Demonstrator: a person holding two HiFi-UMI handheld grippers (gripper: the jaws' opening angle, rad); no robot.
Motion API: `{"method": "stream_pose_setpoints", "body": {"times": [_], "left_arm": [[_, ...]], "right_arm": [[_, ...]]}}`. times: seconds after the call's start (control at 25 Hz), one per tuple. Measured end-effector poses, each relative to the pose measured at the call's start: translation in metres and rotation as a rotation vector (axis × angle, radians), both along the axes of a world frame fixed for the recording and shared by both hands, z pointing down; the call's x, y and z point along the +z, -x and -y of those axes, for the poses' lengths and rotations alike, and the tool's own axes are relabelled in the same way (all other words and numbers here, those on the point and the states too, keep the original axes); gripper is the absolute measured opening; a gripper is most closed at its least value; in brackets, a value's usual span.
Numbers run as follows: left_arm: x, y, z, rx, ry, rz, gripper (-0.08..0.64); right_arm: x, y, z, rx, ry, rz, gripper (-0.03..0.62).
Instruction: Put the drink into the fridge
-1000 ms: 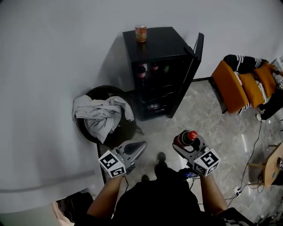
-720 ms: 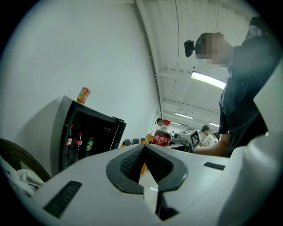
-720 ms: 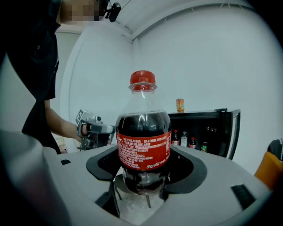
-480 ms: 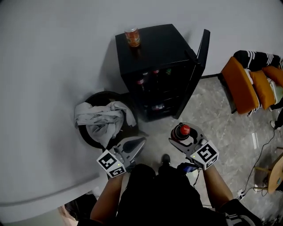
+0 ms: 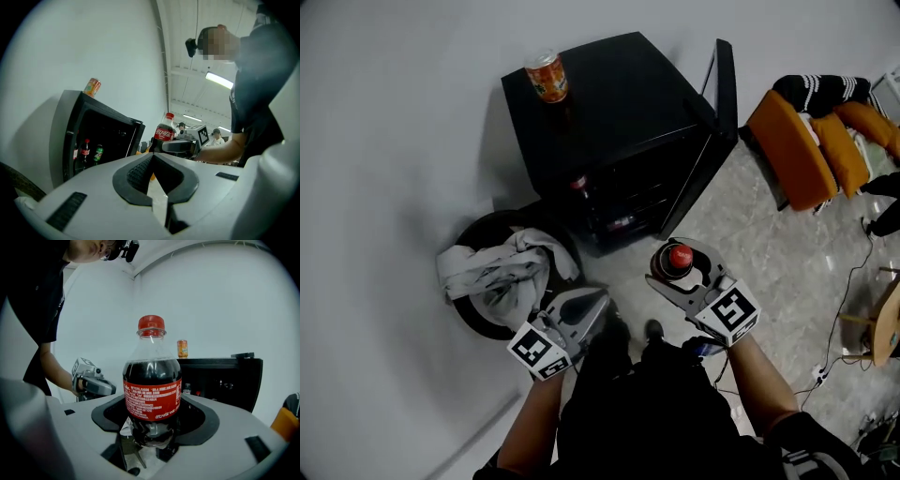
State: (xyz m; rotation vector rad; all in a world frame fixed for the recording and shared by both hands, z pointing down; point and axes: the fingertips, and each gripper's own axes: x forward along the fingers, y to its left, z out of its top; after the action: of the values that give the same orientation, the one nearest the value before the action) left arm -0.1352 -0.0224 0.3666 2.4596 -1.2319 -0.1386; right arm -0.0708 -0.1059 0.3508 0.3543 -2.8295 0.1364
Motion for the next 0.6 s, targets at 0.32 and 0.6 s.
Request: {"method": "stream_pose_setpoints", "body": {"times": [0.32, 0.6], "left_arm": [[0.026, 0.021, 0.044, 0.11, 0.02, -0.013, 0.009], [0.06, 0.042, 0.082, 0.045, 0.038, 0.057, 0.011]], "right_arm": [[0.018, 0.045, 0.037, 0.053, -0.03, -0.014, 0.327], [0.044, 0.074, 0.074, -0.007, -0.037, 0.023, 0.327]]}}
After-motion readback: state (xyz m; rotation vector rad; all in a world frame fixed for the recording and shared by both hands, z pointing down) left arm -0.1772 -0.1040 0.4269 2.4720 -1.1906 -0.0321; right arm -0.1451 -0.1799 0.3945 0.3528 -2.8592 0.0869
